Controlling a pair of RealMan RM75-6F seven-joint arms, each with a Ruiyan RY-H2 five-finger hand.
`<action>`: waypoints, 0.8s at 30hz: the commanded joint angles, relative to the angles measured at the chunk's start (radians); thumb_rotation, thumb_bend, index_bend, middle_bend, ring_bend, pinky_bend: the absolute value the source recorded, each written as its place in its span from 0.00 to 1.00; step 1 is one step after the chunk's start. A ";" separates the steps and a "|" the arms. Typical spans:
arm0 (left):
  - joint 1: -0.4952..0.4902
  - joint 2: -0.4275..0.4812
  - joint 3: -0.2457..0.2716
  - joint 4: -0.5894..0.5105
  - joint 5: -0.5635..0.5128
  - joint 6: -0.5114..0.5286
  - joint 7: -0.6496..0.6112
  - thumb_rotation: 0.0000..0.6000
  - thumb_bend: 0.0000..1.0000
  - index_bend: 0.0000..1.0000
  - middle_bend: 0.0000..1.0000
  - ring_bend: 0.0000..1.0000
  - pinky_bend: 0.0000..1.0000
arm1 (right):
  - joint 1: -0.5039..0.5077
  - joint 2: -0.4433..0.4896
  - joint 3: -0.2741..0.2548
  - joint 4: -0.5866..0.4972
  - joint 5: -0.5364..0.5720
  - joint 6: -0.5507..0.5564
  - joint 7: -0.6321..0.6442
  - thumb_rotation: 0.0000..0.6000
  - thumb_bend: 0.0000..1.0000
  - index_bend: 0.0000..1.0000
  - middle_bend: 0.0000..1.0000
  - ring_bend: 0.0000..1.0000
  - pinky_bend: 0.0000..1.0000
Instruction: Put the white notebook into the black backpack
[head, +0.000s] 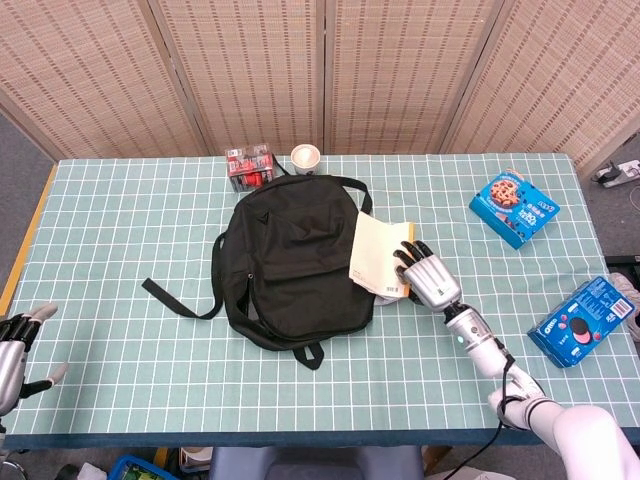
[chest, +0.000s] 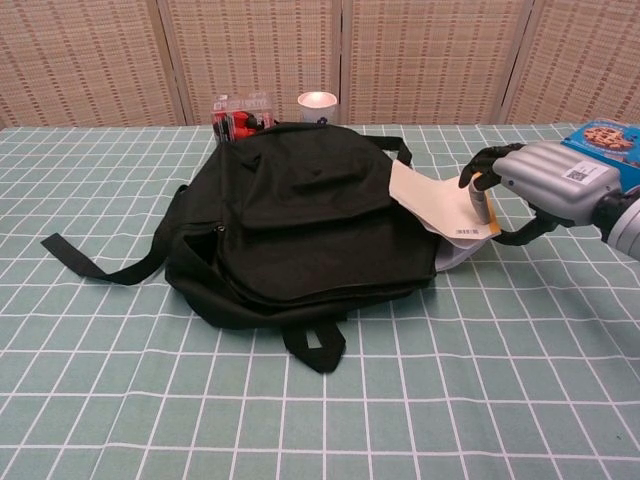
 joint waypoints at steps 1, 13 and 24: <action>-0.001 -0.001 0.000 0.001 0.000 -0.001 -0.002 1.00 0.23 0.19 0.17 0.16 0.15 | 0.000 0.002 -0.001 -0.002 0.001 0.002 -0.002 1.00 0.34 0.58 0.27 0.14 0.16; -0.018 0.000 -0.012 0.026 0.017 -0.005 -0.028 1.00 0.23 0.19 0.17 0.16 0.15 | -0.032 0.057 0.020 -0.058 0.004 0.129 -0.027 1.00 0.38 0.62 0.29 0.16 0.16; -0.112 0.013 -0.020 0.050 0.087 -0.098 -0.067 1.00 0.23 0.19 0.17 0.16 0.15 | -0.065 0.230 0.086 -0.258 0.015 0.276 -0.131 1.00 0.39 0.64 0.30 0.16 0.16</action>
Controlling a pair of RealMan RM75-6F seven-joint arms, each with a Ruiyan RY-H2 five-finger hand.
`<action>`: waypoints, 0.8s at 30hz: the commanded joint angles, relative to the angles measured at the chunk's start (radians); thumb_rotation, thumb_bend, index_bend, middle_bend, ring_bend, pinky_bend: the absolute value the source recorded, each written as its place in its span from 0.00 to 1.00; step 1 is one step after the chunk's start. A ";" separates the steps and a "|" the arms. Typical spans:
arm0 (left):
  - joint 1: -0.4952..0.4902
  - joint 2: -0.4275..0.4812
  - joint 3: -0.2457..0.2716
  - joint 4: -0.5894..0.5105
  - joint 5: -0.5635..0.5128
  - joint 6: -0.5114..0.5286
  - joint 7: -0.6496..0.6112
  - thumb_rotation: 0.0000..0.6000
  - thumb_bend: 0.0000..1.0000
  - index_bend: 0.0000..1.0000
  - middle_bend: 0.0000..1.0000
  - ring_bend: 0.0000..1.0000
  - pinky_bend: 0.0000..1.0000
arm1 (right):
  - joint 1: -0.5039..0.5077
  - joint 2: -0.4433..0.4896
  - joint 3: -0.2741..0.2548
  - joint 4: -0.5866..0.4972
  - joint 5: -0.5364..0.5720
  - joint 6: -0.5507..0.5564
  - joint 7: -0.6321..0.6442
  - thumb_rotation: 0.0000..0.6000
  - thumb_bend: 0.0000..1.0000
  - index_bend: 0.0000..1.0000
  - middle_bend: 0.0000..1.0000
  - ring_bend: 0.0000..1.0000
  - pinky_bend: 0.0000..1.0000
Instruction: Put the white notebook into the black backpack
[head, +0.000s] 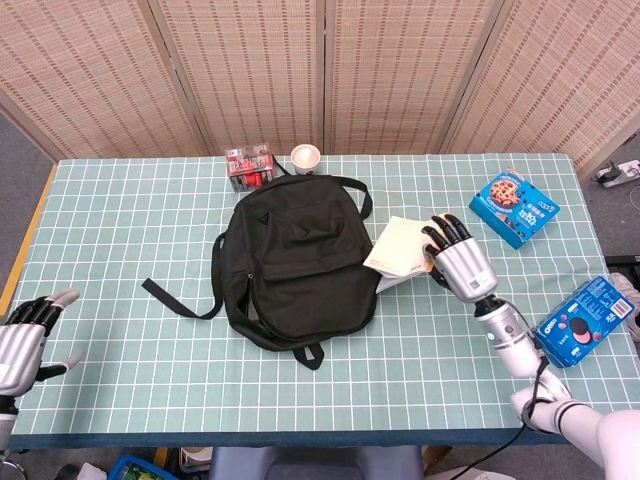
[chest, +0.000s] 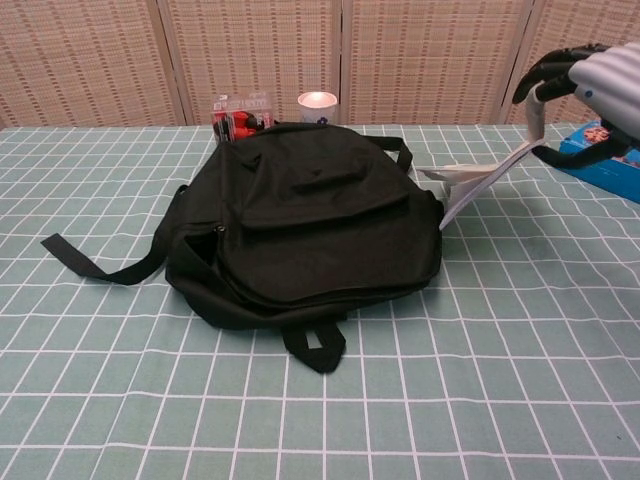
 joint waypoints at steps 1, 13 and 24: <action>-0.037 0.006 -0.002 0.008 0.025 -0.037 -0.020 1.00 0.23 0.19 0.17 0.16 0.15 | -0.011 0.068 0.025 -0.077 -0.002 0.043 -0.047 1.00 0.39 0.64 0.30 0.16 0.16; -0.208 -0.009 -0.006 0.047 0.140 -0.183 -0.093 1.00 0.23 0.21 0.17 0.16 0.15 | -0.042 0.234 0.054 -0.282 -0.016 0.109 -0.178 1.00 0.39 0.64 0.31 0.17 0.16; -0.395 -0.092 -0.003 0.077 0.251 -0.299 -0.229 1.00 0.23 0.25 0.17 0.17 0.15 | -0.072 0.311 0.080 -0.365 0.011 0.119 -0.241 1.00 0.39 0.64 0.31 0.17 0.16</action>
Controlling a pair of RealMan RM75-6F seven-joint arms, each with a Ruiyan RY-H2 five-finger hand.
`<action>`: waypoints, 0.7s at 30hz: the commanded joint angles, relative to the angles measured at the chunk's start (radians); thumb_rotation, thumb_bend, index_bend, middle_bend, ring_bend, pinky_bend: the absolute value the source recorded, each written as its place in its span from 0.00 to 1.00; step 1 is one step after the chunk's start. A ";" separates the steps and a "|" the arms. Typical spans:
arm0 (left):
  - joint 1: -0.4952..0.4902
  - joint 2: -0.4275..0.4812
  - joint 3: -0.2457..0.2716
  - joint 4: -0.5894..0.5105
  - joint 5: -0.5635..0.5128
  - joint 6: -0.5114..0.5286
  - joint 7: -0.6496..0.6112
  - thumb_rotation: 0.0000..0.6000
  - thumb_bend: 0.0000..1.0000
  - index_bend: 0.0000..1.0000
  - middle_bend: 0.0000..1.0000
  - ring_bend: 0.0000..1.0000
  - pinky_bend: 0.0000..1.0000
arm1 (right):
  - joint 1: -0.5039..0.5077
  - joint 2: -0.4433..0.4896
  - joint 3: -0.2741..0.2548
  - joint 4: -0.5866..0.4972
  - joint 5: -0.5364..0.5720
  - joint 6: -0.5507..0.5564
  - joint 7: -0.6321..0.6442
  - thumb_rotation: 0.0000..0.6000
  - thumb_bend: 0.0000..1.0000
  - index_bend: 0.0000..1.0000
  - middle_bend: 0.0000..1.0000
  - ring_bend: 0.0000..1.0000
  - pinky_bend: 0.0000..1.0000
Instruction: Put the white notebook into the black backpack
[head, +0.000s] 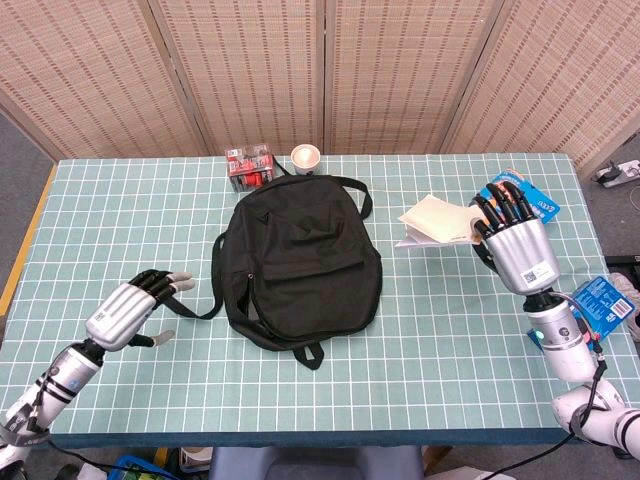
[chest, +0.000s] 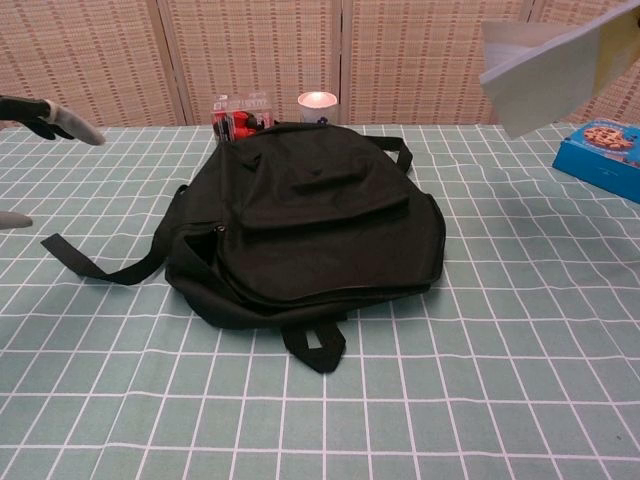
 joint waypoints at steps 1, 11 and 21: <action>-0.063 -0.038 0.005 0.020 0.037 -0.048 -0.054 1.00 0.23 0.25 0.17 0.18 0.15 | -0.008 0.014 0.006 -0.015 0.007 0.000 -0.012 1.00 0.39 0.64 0.31 0.17 0.16; -0.232 -0.215 0.014 0.162 0.074 -0.174 -0.065 1.00 0.23 0.26 0.17 0.19 0.15 | -0.025 0.034 0.009 -0.045 0.012 0.000 -0.033 1.00 0.39 0.64 0.31 0.17 0.16; -0.318 -0.340 0.010 0.275 -0.028 -0.320 0.022 1.00 0.23 0.26 0.17 0.19 0.16 | -0.029 0.028 0.010 -0.041 0.005 0.000 -0.029 1.00 0.39 0.64 0.31 0.17 0.16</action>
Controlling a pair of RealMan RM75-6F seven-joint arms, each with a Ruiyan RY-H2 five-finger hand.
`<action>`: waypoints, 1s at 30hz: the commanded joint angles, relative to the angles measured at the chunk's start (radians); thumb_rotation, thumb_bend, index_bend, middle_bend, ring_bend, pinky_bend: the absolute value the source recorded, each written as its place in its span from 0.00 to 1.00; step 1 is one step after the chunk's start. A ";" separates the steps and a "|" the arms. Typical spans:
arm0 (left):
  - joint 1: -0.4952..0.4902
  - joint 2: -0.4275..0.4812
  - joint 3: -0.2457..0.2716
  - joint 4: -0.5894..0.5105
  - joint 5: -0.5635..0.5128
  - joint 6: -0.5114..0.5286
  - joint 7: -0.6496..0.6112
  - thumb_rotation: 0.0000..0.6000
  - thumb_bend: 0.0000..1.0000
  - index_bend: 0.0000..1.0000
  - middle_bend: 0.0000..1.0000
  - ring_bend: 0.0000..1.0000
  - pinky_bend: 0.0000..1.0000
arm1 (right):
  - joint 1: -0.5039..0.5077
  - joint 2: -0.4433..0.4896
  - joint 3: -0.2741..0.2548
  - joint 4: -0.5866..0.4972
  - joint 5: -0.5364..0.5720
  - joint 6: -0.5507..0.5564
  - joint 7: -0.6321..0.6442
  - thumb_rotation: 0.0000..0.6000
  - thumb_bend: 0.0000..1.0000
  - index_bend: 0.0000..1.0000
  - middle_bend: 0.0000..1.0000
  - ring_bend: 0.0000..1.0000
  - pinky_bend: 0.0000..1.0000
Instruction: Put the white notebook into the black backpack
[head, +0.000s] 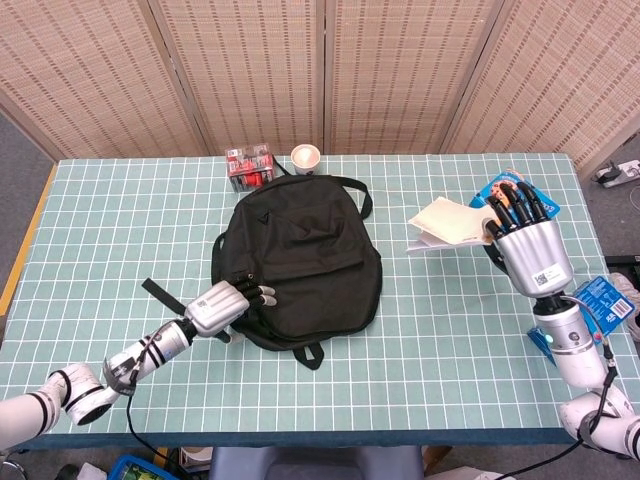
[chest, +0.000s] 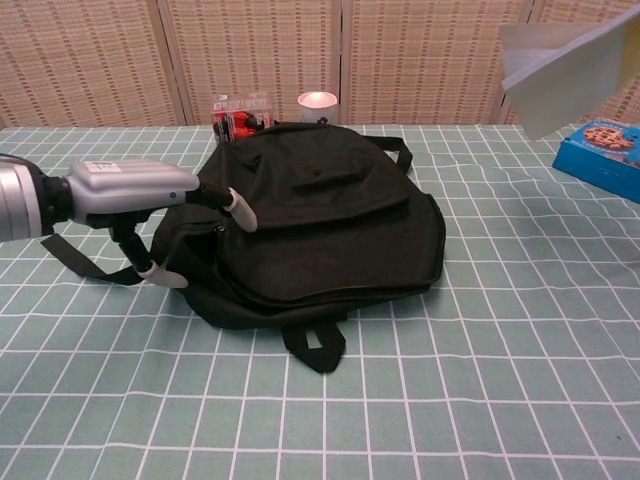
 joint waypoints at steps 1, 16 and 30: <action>-0.024 -0.036 -0.006 0.027 -0.044 -0.041 0.027 1.00 0.23 0.26 0.17 0.19 0.16 | 0.000 0.000 0.001 0.001 -0.001 0.000 0.001 1.00 0.39 0.64 0.31 0.17 0.16; -0.056 -0.081 -0.053 0.035 -0.197 -0.059 0.052 1.00 0.23 0.26 0.17 0.19 0.17 | -0.012 0.009 0.008 0.000 -0.003 0.007 0.009 1.00 0.39 0.64 0.31 0.17 0.16; -0.064 -0.146 -0.074 0.061 -0.260 -0.015 0.098 1.00 0.23 0.26 0.17 0.19 0.18 | -0.015 0.005 0.011 0.018 0.001 0.001 0.026 1.00 0.39 0.64 0.31 0.17 0.16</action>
